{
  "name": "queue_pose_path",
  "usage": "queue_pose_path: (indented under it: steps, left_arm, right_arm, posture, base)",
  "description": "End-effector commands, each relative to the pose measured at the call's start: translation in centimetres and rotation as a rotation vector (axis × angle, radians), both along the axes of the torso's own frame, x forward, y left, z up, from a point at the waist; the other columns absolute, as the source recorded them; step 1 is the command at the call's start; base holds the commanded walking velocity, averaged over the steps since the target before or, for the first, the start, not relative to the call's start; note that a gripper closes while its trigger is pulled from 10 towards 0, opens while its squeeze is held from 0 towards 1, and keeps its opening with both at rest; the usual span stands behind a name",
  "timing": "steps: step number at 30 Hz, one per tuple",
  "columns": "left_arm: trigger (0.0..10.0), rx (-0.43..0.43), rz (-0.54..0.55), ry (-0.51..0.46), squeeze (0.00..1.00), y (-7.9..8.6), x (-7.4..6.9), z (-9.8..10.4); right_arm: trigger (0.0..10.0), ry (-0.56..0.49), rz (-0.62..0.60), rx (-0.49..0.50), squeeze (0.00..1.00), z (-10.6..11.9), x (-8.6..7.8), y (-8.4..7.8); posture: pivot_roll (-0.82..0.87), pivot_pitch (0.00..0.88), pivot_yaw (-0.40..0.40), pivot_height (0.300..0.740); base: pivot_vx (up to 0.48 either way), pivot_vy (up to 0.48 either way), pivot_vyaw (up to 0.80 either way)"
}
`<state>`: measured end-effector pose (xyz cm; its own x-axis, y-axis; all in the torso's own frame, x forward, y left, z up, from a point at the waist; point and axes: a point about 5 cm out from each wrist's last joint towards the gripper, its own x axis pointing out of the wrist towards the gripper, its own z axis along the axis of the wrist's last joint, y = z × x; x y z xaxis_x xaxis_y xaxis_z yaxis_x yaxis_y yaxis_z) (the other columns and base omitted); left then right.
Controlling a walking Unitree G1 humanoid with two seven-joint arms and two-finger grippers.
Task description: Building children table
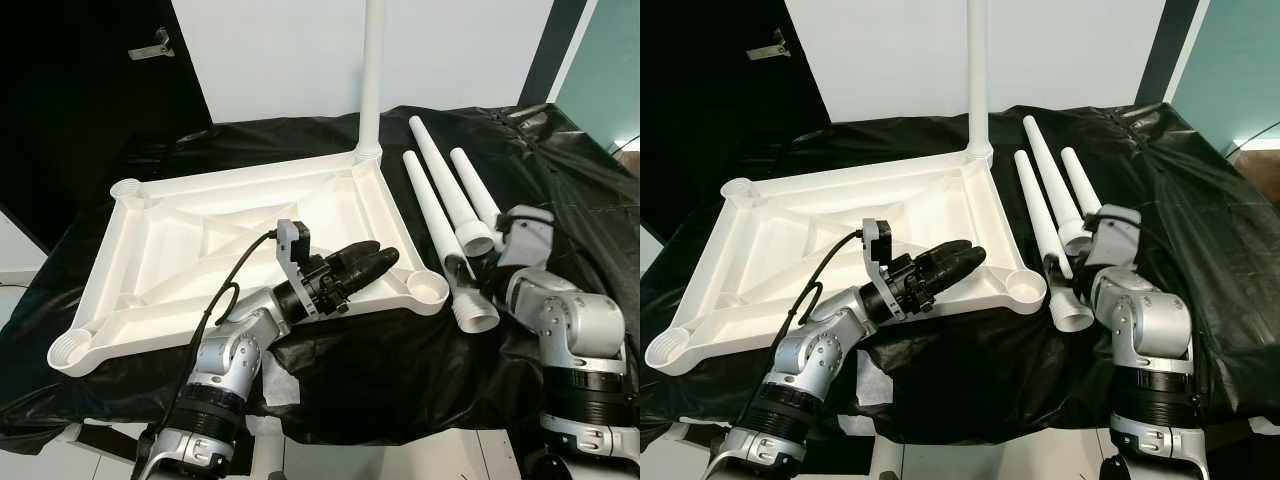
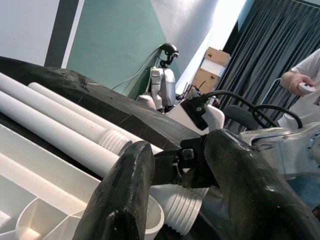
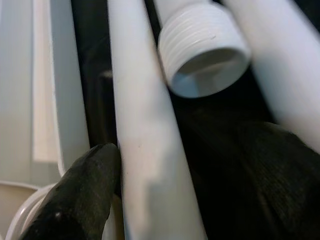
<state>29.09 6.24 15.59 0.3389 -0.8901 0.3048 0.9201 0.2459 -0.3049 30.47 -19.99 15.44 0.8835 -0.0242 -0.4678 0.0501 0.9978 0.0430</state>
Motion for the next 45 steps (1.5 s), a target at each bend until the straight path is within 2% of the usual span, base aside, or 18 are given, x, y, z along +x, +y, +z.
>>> queue_pose_path:
  steps: [1,7,12,13,16,17,18,20,21,22,26,32,38,39,40,41,44,45]
  left_arm:
    - [10.0,0.013,-0.008,0.001,0.00,0.2,-0.1,-0.1]
    - [10.0,0.022,0.002,-0.005,0.00,0.4,-0.2,-0.2]
    - [10.0,0.025,0.015,-0.010,0.00,0.3,-0.2,-0.2]
    - [10.0,0.016,0.025,0.004,0.00,0.3,-0.2,-0.2]
    - [10.0,-0.012,0.048,0.027,0.00,0.4,0.0,-0.1]
    - [10.0,-0.027,0.057,0.035,0.00,0.5,0.1,0.0]
    - [10.0,-0.025,0.060,0.029,0.00,0.5,0.2,0.1]
    - [10.0,-0.021,0.061,0.024,0.00,0.6,0.2,0.1]
    - [10.0,-0.008,0.059,0.017,0.00,0.5,0.2,0.1]
    - [10.0,-0.001,0.057,0.015,0.00,0.5,0.2,0.0]
    - [10.0,0.002,0.055,0.018,0.00,0.5,0.1,0.0]
    - [10.0,0.013,0.050,0.028,0.00,0.3,0.1,-0.2]
    - [10.0,0.015,0.036,0.035,0.00,0.0,0.0,-0.4]
    - [10.0,0.015,0.035,0.036,0.00,0.0,0.0,-0.4]
    - [10.0,0.016,0.034,0.036,0.00,0.0,0.1,-0.4]
    - [10.0,0.017,0.033,0.037,0.00,0.0,0.1,-0.4]
    - [10.0,0.018,0.031,0.037,0.00,-0.1,0.1,-0.5]
    - [10.0,0.020,0.029,0.037,0.00,-0.1,0.1,-0.5]
  right_arm:
    - [10.0,0.036,0.057,0.018,0.00,-0.9,0.4,0.7]
    - [10.0,0.059,0.118,0.016,0.00,-1.6,1.0,1.3]
    - [10.0,0.133,0.127,0.033,0.00,-3.5,1.6,1.3]
    - [8.0,0.160,0.123,0.057,0.00,-4.1,1.6,1.3]
    - [8.4,0.191,0.121,0.089,0.00,-5.0,1.7,1.6]
    - [10.0,0.200,0.122,0.107,0.00,-5.3,1.7,1.9]
    - [8.7,0.202,0.129,0.125,0.00,-5.5,1.8,2.3]
    - [8.7,0.203,0.134,0.137,0.00,-5.6,1.9,2.7]
    - [2.7,0.204,0.139,0.147,0.00,-5.7,2.0,3.1]
    - [0.0,0.205,0.148,0.154,0.00,-5.7,2.0,3.5]
    - [0.0,0.201,0.153,0.171,0.00,-6.0,2.0,4.1]
    - [0.0,0.193,0.130,0.176,0.00,-6.1,2.0,4.0]
    - [0.0,0.160,0.076,0.218,0.00,-5.5,1.3,4.0]
    - [6.3,0.160,0.074,0.204,0.00,-5.6,1.2,4.0]
    - [6.3,0.161,0.073,0.192,0.00,-5.6,1.1,4.0]
    - [10.0,0.158,0.077,0.173,0.00,-5.7,1.0,3.9]
    - [10.0,0.154,0.086,0.148,0.05,-5.8,1.0,3.9]
    - [10.0,0.151,0.092,0.132,0.28,-5.7,1.1,3.9]
  posture:
    - [-0.13,0.006,0.044,0.740]
    - [-0.11,0.000,0.037,0.740]
    - [-0.09,0.000,0.034,0.740]
    - [-0.09,0.000,0.033,0.740]
    - [-0.08,0.000,0.033,0.740]
    - [-0.08,0.000,0.033,0.740]
    - [-0.08,0.000,0.034,0.740]
    - [-0.08,0.000,0.034,0.740]
    - [-0.08,0.000,0.034,0.740]
    - [-0.08,0.000,0.038,0.740]
    - [-0.08,0.000,0.038,0.740]
    - [-0.09,0.000,0.046,0.740]
    - [-0.11,0.000,0.052,0.740]
    - [-0.11,0.000,0.054,0.740]
    - [-0.11,0.000,0.054,0.740]
    - [-0.12,0.000,0.055,0.740]
    - [-0.12,0.000,0.055,0.740]
    - [-0.12,0.000,0.055,0.740]
  base:
    - [0.000,0.000,0.00]
    - [0.000,0.000,0.00]
    - [0.000,0.000,0.00]
    - [0.000,0.000,0.00]
    - [0.000,0.000,0.00]
    - [0.000,0.000,0.00]
    - [0.000,0.000,0.00]
    - [0.000,0.000,0.00]
    - [0.000,0.000,0.00]
    - [0.000,0.000,0.00]
    - [0.000,0.000,0.00]
    - [0.000,0.000,0.00]
    - [0.000,0.000,0.00]
    - [0.000,0.000,0.00]
    - [0.000,0.000,0.00]
    - [0.000,0.000,0.00]
    - [0.000,0.000,0.00]
    - [0.000,0.000,0.00]
